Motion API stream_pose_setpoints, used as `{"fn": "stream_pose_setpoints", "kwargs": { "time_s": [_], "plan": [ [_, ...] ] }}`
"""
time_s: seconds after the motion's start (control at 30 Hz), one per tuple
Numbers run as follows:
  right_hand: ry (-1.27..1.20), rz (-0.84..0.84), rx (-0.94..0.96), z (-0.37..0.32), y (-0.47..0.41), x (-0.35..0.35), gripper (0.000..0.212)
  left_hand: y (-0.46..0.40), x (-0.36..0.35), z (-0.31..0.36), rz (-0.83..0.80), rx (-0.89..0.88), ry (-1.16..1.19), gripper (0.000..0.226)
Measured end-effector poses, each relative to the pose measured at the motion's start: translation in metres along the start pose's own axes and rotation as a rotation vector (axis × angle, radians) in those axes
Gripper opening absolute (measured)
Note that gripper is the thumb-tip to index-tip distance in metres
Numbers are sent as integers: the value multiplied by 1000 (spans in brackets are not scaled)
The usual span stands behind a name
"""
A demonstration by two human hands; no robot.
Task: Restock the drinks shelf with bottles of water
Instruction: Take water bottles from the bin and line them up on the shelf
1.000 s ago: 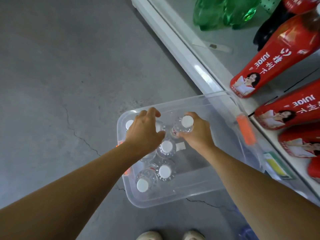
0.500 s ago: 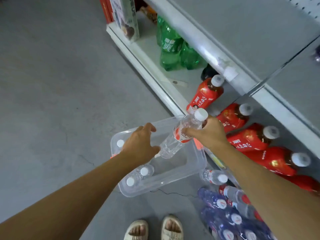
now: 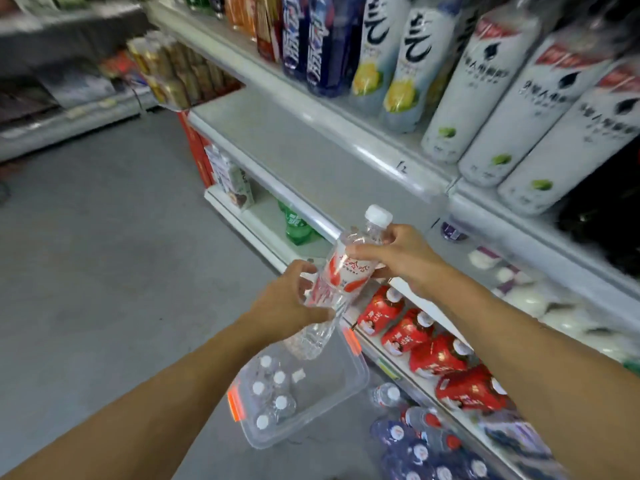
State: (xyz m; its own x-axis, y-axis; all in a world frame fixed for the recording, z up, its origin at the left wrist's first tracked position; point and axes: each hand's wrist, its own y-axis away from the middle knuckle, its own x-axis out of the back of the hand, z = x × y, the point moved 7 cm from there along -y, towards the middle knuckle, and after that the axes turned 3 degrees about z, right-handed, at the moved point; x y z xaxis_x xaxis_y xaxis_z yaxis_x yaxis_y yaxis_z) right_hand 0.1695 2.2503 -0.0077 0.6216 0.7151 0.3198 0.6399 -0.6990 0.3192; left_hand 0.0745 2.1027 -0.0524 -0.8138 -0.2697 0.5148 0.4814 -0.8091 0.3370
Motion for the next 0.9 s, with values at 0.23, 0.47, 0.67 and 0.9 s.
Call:
{"fn": "stream_pose_setpoints", "kwargs": {
  "time_s": [0.23, 0.47, 0.67, 0.9],
  "plan": [
    [-25, 40, 51, -106, 68, 48, 25, 45, 36, 104, -54, -168, 85, 63],
    [51, 179, 156, -182, 148, 115, 35, 89, 45, 206, -71, -321, 145, 58],
    [89, 344, 265, -228, 230, 192, 39, 128, 32, 309, -126, -480, 168, 55],
    [228, 599, 343, -265, 337, 287, 56, 174, -6, 432, -187, -653, 189, 53]
  ]
}}
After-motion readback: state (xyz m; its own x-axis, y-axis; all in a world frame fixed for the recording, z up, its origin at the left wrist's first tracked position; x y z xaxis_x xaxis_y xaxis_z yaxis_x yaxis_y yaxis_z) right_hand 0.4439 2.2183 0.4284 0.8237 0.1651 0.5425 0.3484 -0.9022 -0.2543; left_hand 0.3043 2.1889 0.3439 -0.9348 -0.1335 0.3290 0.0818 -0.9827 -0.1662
